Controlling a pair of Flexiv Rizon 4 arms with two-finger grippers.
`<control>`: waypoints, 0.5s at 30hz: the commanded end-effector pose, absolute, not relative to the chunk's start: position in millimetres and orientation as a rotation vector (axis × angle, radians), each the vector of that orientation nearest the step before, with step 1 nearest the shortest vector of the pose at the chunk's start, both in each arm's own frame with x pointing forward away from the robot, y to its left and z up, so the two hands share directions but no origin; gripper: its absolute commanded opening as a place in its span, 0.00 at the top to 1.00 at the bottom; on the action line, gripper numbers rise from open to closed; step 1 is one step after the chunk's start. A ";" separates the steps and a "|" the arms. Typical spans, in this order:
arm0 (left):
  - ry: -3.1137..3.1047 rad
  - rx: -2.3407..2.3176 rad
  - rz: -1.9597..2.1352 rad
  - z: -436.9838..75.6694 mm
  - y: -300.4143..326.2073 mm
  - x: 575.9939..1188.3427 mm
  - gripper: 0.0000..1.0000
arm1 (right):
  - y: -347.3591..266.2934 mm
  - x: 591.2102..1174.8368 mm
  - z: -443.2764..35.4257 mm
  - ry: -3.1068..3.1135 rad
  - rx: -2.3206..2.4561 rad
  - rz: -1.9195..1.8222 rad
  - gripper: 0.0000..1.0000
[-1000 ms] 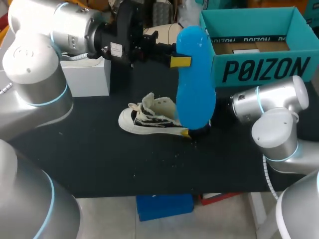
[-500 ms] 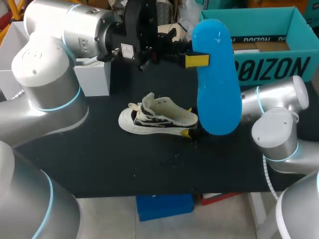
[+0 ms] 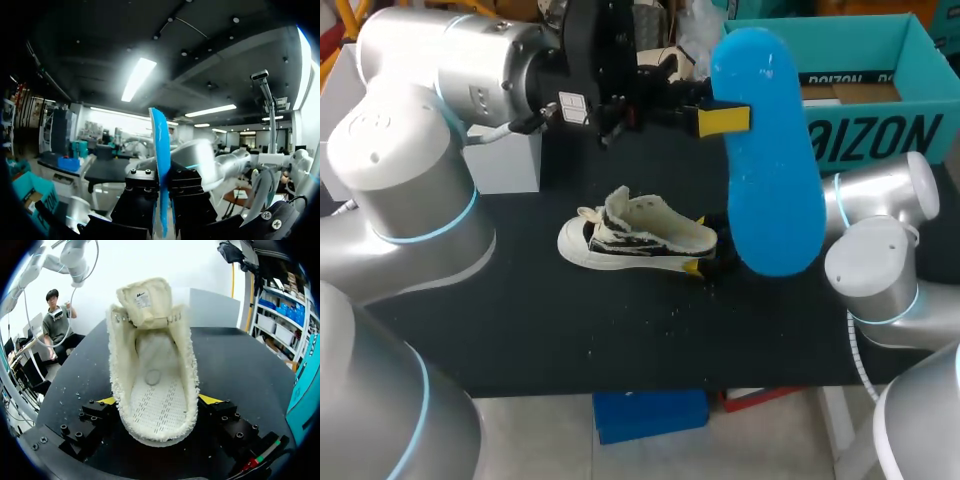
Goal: Take the shoe out of the shoebox, open the shoe tongue, remove and reinsert the insole, then place the shoe into the shoebox
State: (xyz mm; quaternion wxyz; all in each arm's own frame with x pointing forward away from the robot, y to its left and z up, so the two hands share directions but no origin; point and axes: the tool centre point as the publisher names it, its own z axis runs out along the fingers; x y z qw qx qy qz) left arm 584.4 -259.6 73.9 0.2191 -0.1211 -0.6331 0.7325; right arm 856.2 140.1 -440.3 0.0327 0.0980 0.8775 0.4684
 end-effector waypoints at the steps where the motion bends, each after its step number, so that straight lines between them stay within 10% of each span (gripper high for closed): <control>1: -1.760 -0.319 2.037 73.3 -255.6 580.3 1.00 | 140.6 857.1 -441.6 2.702 0.303 1.442 1.00; 6: -1.760 -0.319 2.037 73.3 -255.6 580.3 1.00 | 139.8 857.3 -440.8 2.707 0.295 1.438 0.96; 9: -1.760 -0.319 2.037 73.3 -255.6 580.3 1.00 | 133.9 860.2 -437.1 2.731 0.280 1.381 0.00; 15: -1.760 -0.319 2.037 73.3 -255.6 580.3 1.00 | 120.8 862.2 -419.5 2.888 0.274 1.181 0.00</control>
